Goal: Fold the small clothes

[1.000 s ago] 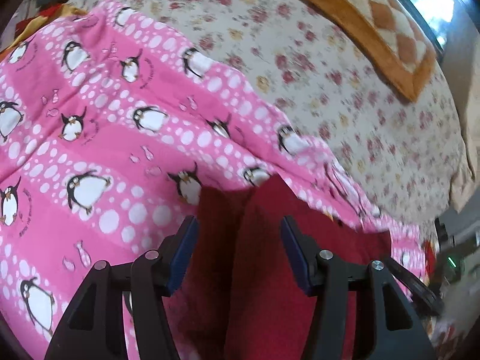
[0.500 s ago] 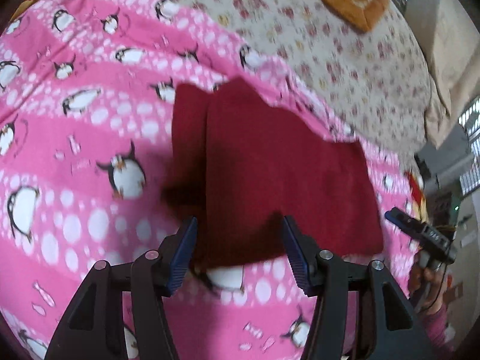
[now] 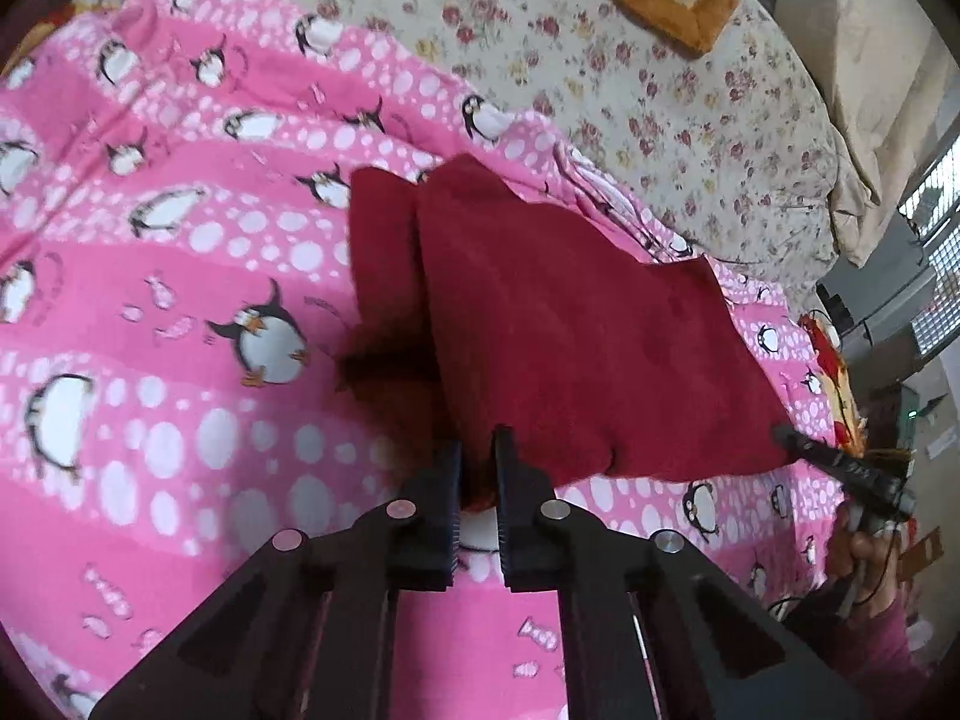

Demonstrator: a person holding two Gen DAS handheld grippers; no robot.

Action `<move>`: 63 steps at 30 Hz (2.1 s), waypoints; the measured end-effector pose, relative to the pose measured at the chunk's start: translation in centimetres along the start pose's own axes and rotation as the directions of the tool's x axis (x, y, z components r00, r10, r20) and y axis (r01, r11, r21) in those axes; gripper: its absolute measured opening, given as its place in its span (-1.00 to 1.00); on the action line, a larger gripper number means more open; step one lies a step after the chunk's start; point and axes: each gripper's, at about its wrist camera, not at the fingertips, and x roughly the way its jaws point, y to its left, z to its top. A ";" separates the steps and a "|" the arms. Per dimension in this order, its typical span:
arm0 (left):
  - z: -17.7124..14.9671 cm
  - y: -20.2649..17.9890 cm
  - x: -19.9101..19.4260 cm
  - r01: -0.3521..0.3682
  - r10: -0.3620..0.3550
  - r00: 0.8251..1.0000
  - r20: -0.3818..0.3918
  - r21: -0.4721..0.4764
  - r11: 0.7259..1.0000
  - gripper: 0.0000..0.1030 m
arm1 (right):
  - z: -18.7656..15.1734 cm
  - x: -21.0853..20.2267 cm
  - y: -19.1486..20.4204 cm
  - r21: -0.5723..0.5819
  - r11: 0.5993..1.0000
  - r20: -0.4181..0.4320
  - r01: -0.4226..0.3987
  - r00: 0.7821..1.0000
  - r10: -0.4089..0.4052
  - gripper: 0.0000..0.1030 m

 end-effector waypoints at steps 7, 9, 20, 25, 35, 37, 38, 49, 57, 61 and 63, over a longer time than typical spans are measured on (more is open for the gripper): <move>-1.2 1.9 0.6 -0.052 0.049 0.996 -0.069 -0.036 0.998 -1.00 | -1.3 0.3 -1.8 0.015 0.998 -0.050 0.065 0.997 -0.064 -0.85; -1.5 1.7 0.4 -0.052 0.050 0.997 -0.061 -0.026 0.998 -1.00 | -1.9 1.0 -2.5 0.039 0.997 -0.067 0.059 0.996 -0.056 -0.85; 0.5 0.5 -1.2 -0.045 0.049 0.996 0.074 -0.059 0.997 -0.75 | 1.2 -0.5 3.4 -0.050 0.998 -0.015 0.037 0.999 -0.038 -0.32; 1.2 0.4 1.3 -0.086 0.088 0.996 0.026 -0.079 0.993 -0.75 | 4.4 6.2 7.6 -0.108 0.994 -0.037 0.020 0.999 -0.024 -0.32; 0.9 1.9 3.7 -0.122 0.117 0.992 -0.051 -0.122 0.985 -0.72 | 9.4 20.4 14.5 -0.215 0.976 -0.106 0.024 0.993 -0.048 -0.32; 0.9 2.0 3.8 -0.117 0.112 0.992 -0.051 -0.128 0.985 -0.71 | 10.0 21.8 14.5 -0.209 0.977 -0.077 0.047 0.995 -0.064 -0.32; 1.0 2.0 3.9 -0.117 0.111 0.993 -0.050 -0.128 0.985 -0.71 | 10.4 22.2 14.1 -0.193 0.980 -0.069 0.051 0.996 -0.065 -0.32; 1.2 1.0 3.0 -0.160 0.159 0.987 -0.015 -0.075 0.984 -0.71 | 10.7 20.1 12.7 -0.105 0.994 -0.061 0.033 0.997 -0.040 -0.07; 2.6 -1.8 0.8 -0.130 0.131 0.982 0.137 -0.022 0.991 -0.38 | 6.3 12.4 10.1 -0.165 0.982 -0.029 0.090 0.995 -0.096 0.04; 3.6 -2.8 2.5 -0.169 0.168 0.977 0.132 -0.010 0.986 -0.37 | 3.7 10.8 8.3 -0.221 0.965 -0.012 0.143 0.989 -0.149 0.08; 4.1 -2.7 4.0 -0.216 0.216 0.971 0.100 -0.019 0.976 -0.37 | 2.9 10.1 8.5 -0.250 0.955 -0.002 0.161 0.986 -0.167 0.08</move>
